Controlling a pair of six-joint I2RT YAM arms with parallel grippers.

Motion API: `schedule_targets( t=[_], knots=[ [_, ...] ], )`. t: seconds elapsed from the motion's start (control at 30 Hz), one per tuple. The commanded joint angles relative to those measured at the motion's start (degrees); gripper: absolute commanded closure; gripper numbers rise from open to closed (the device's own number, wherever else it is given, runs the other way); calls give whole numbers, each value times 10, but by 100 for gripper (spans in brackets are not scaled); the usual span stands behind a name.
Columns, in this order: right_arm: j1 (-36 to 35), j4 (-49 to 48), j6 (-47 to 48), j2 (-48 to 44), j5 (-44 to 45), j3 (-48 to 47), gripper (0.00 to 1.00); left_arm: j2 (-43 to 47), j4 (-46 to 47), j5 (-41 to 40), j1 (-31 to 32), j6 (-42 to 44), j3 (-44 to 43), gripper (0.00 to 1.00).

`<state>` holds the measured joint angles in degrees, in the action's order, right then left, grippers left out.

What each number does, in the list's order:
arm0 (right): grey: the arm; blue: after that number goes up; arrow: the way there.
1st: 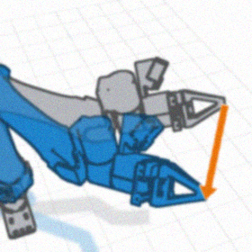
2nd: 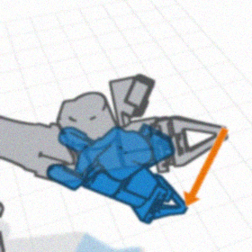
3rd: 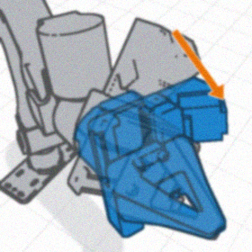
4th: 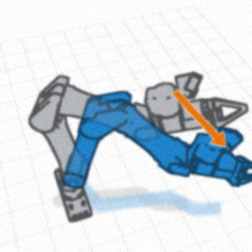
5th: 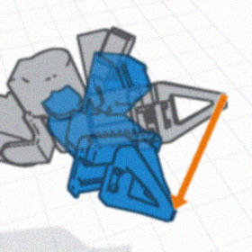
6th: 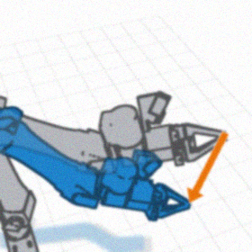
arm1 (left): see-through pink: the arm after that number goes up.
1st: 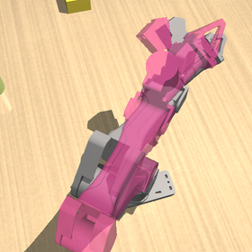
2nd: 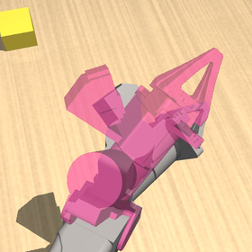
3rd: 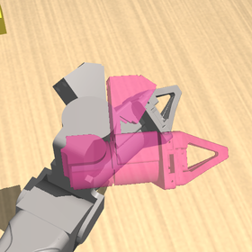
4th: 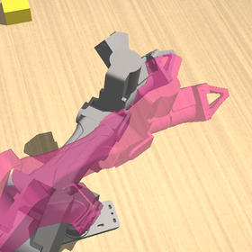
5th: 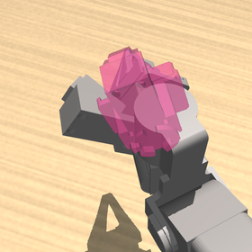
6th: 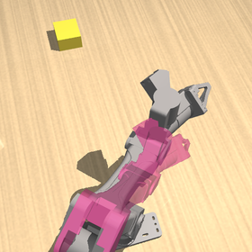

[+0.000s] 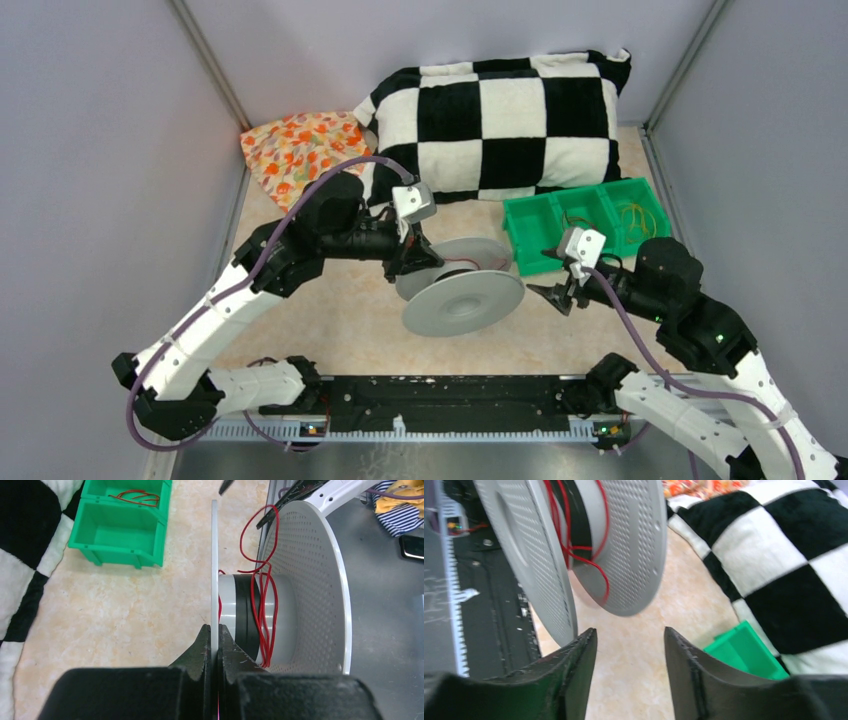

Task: Wrap the cables

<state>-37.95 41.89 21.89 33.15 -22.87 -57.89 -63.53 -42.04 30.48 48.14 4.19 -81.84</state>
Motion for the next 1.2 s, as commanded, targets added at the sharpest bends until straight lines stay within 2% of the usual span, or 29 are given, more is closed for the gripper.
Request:
schedule_targets(
  t=[0.0, 0.13, 0.2, 0.3, 0.4, 0.5, 0.6, 0.7, 0.87, 1.17],
  knots=[
    [0, 10, -2, -7, 160, -38, 35, 7, 43, 28, -24, -13, -8, 100],
    [1, 7, -21, 0, 210, -55, 26, -6, 41, 55, -77, -25, 7, 100],
    [0, -13, -49, 2, 275, -49, 11, -12, 50, 90, -122, -38, 32, 100],
    [1, -28, -80, 14, 352, -41, 3, -19, 85, 136, -180, -66, 81, 100],
    [0, -35, -117, 33, 390, -37, 1, -48, 130, 178, -230, -108, 127, 100],
    [3, -68, -149, 39, 403, -8, 1, -79, 225, 228, -260, -191, 192, 100],
    [33, -66, -196, 69, 376, -6, 1, -118, 319, 266, -282, -275, 242, 100],
    [113, -66, -242, 98, 282, -6, 1, -153, 395, 280, -303, -342, 280, 100],
    [222, -87, -272, 119, 145, -2, 1, -188, 482, 258, -329, -399, 328, 100],
    [234, -116, -325, 155, 140, 13, 1, -275, 615, 193, -360, -507, 380, 100]
  ],
)
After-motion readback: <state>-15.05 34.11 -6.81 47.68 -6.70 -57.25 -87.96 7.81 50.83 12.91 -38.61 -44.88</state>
